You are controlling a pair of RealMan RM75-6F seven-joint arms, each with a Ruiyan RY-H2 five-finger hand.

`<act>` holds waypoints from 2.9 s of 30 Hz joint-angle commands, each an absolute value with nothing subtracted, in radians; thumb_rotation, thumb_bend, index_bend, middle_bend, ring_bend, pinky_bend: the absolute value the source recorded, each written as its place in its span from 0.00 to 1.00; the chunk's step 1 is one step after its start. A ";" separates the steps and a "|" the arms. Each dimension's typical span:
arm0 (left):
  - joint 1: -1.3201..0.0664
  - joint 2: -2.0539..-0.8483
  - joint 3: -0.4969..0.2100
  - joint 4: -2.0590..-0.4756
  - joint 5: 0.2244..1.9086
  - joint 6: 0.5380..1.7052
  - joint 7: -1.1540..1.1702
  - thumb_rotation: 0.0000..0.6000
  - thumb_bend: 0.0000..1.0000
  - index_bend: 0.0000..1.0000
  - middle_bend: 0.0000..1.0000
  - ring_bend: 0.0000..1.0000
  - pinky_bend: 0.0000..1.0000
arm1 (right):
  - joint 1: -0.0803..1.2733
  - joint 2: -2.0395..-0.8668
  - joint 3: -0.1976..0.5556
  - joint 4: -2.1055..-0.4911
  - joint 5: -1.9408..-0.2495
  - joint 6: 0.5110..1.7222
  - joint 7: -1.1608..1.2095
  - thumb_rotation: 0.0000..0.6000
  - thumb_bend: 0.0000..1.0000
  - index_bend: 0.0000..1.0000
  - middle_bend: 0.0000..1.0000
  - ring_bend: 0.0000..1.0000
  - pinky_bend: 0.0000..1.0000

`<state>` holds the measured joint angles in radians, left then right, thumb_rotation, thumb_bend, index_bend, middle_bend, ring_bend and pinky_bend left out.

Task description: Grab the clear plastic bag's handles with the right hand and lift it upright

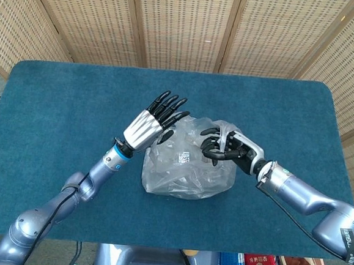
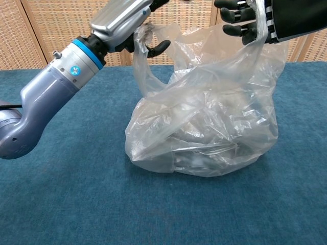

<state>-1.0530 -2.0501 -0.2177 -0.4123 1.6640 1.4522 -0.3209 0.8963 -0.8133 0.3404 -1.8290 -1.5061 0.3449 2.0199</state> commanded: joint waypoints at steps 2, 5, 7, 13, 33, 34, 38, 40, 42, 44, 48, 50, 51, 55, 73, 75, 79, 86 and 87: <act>-1.068 -2.057 -0.213 -0.415 1.653 1.460 -0.316 1.00 0.43 0.32 0.00 0.00 0.00 | 0.899 -0.802 0.336 -1.839 -1.511 0.352 2.020 1.00 0.00 0.34 0.50 0.42 0.62; -1.074 -2.061 -0.219 -0.421 1.639 1.473 -0.316 1.00 0.43 0.32 0.00 0.00 0.00 | 0.904 -0.798 0.332 -1.840 -1.512 0.353 2.022 1.00 0.00 0.34 0.50 0.42 0.62; -1.081 -2.063 -0.233 -0.427 1.620 1.476 -0.316 1.00 0.44 0.33 0.00 0.00 0.00 | 0.905 -0.798 0.327 -1.841 -1.513 0.357 2.023 1.00 0.00 0.34 0.50 0.42 0.62; -1.102 -2.064 -0.279 -0.466 1.563 1.471 -0.338 1.00 0.44 0.40 0.00 0.00 0.00 | 0.908 -0.796 0.311 -1.844 -1.523 0.366 2.028 1.00 0.00 0.34 0.50 0.42 0.62; -1.113 -1.909 -0.328 -0.703 1.540 1.551 -0.294 1.00 0.42 0.36 0.00 0.00 0.00 | 0.930 -0.840 0.319 -1.833 -1.460 0.424 2.007 1.00 0.00 0.34 0.50 0.40 0.52; -1.113 -1.893 -0.328 -0.726 1.542 1.550 -0.283 1.00 0.42 0.36 0.00 0.00 0.00 | 0.928 -0.846 0.322 -1.833 -1.452 0.432 1.999 1.00 0.00 0.34 0.50 0.39 0.51; -1.115 -1.837 -0.333 -0.818 1.553 1.552 -0.234 1.00 0.41 0.34 0.00 0.00 0.00 | 0.914 -0.871 0.334 -1.837 -1.424 0.475 1.960 1.00 0.00 0.36 0.50 0.39 0.49; -1.119 -1.815 -0.334 -0.851 1.559 1.549 -0.209 1.00 0.41 0.34 0.00 0.00 0.00 | 0.907 -0.883 0.338 -1.843 -1.414 0.497 1.938 1.00 0.00 0.36 0.50 0.39 0.47; -1.120 -1.787 -0.334 -0.902 1.562 1.536 -0.176 1.00 0.41 0.33 0.00 0.00 0.00 | 0.897 -0.901 0.341 -1.853 -1.403 0.524 1.906 1.00 0.00 0.37 0.50 0.38 0.44; -1.121 -1.770 -0.333 -0.940 1.564 1.525 -0.150 1.00 0.41 0.32 0.00 0.00 0.00 | 0.892 -0.914 0.342 -1.859 -1.389 0.538 1.878 1.00 0.00 0.37 0.49 0.36 0.39; -1.129 -1.742 -0.339 -1.009 1.569 1.510 -0.085 1.00 0.41 0.32 0.00 0.00 0.01 | 0.887 -0.943 0.349 -1.877 -1.342 0.558 1.815 1.00 0.00 0.38 0.48 0.31 0.32; -1.130 -1.733 -0.343 -1.030 1.565 1.501 -0.062 1.00 0.41 0.32 0.00 0.00 0.01 | 0.881 -0.950 0.354 -1.889 -1.325 0.567 1.788 1.00 0.00 0.38 0.48 0.28 0.31; -1.131 -1.730 -0.346 -1.038 1.561 1.494 -0.055 1.00 0.41 0.32 0.00 0.00 0.01 | 0.877 -0.954 0.357 -1.895 -1.319 0.572 1.775 1.00 0.00 0.38 0.47 0.25 0.30; -1.131 -1.724 -0.350 -1.066 1.544 1.465 -0.032 1.00 0.41 0.31 0.00 0.00 0.01 | 0.866 -0.972 0.373 -1.905 -1.292 0.586 1.734 1.00 0.00 0.38 0.40 0.19 0.24; -1.148 -1.724 -0.370 -1.074 1.542 1.444 0.001 1.00 0.41 0.31 0.00 0.00 0.02 | 0.841 -1.012 0.418 -1.900 -1.304 0.533 1.700 1.00 0.04 0.29 0.29 0.09 0.18; -1.150 -1.726 -0.371 -1.073 1.541 1.442 0.001 1.00 0.41 0.31 0.00 0.00 0.02 | 0.838 -1.021 0.423 -1.896 -1.309 0.533 1.702 1.00 0.04 0.29 0.29 0.09 0.17; -1.153 -1.730 -0.372 -1.072 1.539 1.436 0.001 1.00 0.41 0.31 0.00 0.00 0.02 | 0.836 -1.032 0.431 -1.890 -1.310 0.530 1.698 1.00 0.04 0.29 0.29 0.09 0.17; -1.159 -1.741 -0.374 -1.059 1.535 1.429 -0.001 1.00 0.41 0.30 0.00 0.00 0.02 | 0.837 -1.057 0.448 -1.881 -1.286 0.525 1.696 1.00 0.06 0.26 0.27 0.09 0.17; -1.161 -1.741 -0.374 -1.055 1.535 1.427 -0.002 1.00 0.41 0.30 0.00 0.00 0.02 | 0.837 -1.063 0.451 -1.879 -1.283 0.524 1.696 1.00 0.05 0.25 0.26 0.09 0.17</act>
<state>-1.1597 -1.7409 -0.3739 -1.0566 1.5350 1.4280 -0.0016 0.8367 -1.0598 0.4492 -1.8803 -1.2845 0.5245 1.6958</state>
